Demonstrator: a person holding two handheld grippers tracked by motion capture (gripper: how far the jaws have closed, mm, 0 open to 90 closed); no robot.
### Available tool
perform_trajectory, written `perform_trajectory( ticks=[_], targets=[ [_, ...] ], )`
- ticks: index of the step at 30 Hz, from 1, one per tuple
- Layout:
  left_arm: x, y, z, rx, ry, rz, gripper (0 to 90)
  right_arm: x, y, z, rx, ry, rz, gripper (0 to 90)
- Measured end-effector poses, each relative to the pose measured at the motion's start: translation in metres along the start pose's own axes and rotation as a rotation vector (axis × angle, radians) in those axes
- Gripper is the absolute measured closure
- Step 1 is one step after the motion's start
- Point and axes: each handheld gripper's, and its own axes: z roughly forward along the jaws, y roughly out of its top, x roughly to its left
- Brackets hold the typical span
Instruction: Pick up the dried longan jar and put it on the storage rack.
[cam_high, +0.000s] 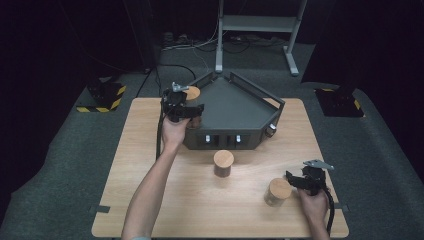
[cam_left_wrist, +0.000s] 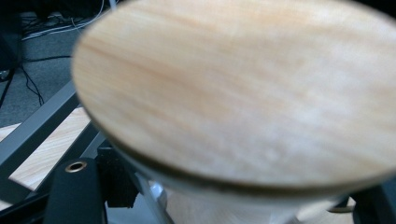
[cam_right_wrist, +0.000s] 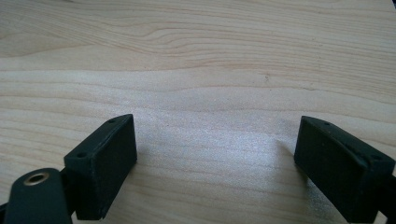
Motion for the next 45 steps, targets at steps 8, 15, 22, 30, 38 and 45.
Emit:
perform_trajectory(
  ticks=[8, 15, 22, 30, 38, 45],
  targets=[
    [-0.008, 0.009, 0.013, 0.013, 0.025, 0.047, 26.6, 0.000, 0.000, 0.000, 0.000, 0.000, -0.001, 12.9],
    [-0.012, 0.013, 0.022, 0.014, 0.026, 0.070, 26.6, 0.000, 0.000, 0.000, 0.000, 0.000, -0.001, 13.0],
    [-0.014, 0.010, 0.028, 0.015, 0.030, 0.088, 26.6, 0.000, 0.000, 0.000, 0.000, 0.000, -0.001, 13.0],
    [-0.012, 0.005, 0.029, 0.003, 0.030, 0.089, 26.6, 0.000, 0.000, 0.000, 0.000, 0.000, 0.000, 13.0],
    [-0.010, -0.001, 0.026, -0.009, 0.021, 0.092, 26.5, 0.000, 0.000, 0.000, 0.000, 0.000, -0.001, 13.0],
    [-0.011, -0.005, 0.023, -0.011, 0.026, 0.117, 26.5, 0.000, 0.000, 0.000, -0.001, 0.000, -0.001, 13.0]
  ],
)
